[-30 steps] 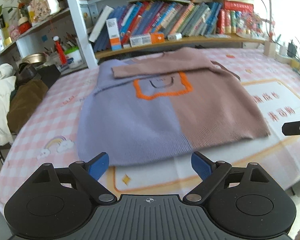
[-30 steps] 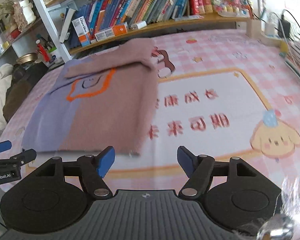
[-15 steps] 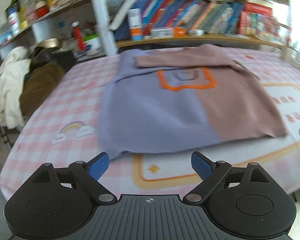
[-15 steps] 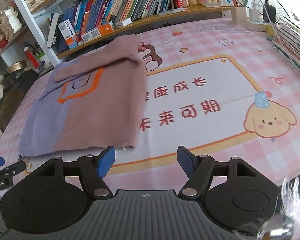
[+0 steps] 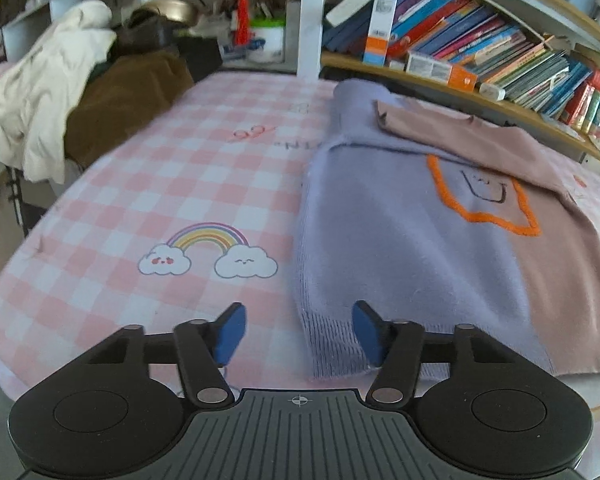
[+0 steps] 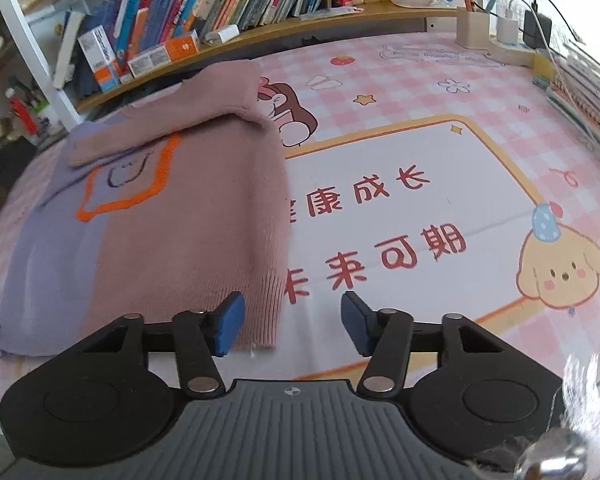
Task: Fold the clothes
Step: 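Close the left gripper on the lavender hem while the right gripper closes on the pink hem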
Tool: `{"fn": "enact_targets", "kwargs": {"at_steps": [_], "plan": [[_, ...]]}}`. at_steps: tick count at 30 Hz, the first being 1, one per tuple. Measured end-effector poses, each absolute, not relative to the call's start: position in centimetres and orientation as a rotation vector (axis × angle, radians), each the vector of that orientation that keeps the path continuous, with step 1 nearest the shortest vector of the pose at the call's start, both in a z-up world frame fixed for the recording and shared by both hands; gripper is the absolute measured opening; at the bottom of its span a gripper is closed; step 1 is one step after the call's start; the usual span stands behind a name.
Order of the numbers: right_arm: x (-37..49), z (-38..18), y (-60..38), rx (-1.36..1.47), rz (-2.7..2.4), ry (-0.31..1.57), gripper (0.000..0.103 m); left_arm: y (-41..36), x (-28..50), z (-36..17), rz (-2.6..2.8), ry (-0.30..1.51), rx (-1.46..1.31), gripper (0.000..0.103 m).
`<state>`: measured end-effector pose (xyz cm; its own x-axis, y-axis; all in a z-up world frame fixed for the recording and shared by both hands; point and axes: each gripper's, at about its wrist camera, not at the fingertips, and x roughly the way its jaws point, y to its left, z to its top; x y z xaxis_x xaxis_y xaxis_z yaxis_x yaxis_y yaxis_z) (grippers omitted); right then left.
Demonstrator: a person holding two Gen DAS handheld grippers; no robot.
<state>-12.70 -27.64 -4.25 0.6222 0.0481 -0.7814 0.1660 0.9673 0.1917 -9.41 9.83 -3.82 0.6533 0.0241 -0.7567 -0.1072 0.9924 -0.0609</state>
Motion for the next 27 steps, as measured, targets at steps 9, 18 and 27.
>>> {"fn": "enact_targets", "kwargs": {"at_steps": [9, 18, 27], "plan": [[-10.8, -4.7, -26.2, 0.206, -0.082, 0.921, 0.026, 10.0, -7.2, -4.6, 0.023, 0.89, -0.091, 0.034], [-10.3, -2.8, -24.8, 0.235, 0.041, 0.829, 0.008, 8.3, -7.4, -2.6, -0.123, 0.777, -0.049, 0.004], [-9.4, -3.1, -25.3, 0.303, 0.026, 0.858, 0.009, 9.9, -6.8, -3.6, -0.106, 0.859, -0.118, 0.007]]}}
